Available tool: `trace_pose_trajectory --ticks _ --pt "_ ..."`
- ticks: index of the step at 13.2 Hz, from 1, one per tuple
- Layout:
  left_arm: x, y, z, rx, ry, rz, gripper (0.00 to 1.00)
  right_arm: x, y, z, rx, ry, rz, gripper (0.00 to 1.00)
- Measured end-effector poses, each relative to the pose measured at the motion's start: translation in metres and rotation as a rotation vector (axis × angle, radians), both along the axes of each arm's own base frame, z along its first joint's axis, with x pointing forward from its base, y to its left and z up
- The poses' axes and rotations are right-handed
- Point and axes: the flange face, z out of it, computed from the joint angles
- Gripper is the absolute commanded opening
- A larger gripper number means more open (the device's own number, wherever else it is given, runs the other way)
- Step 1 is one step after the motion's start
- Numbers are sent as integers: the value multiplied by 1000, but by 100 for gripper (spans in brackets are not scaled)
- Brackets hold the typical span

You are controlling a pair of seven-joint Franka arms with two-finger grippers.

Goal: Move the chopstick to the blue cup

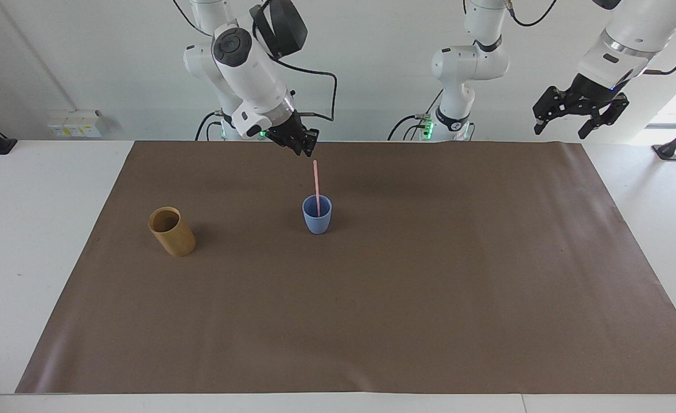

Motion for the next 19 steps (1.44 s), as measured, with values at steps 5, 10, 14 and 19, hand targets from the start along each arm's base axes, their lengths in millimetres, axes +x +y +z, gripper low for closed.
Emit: trace_pose_trajectory --ticks 5,10,14,19 --pt "0 0 0 0 0 0 100 3 -1 19 13 -47 57 100" --pt "0 0 0 0 0 0 100 -7 -30 70 -133 -219 141 100" --pt "0 0 0 0 0 0 100 4 -67 109 -178 -330 188 100" --pt "0 0 0 0 0 0 100 24 -113 141 -247 -333 171 100"
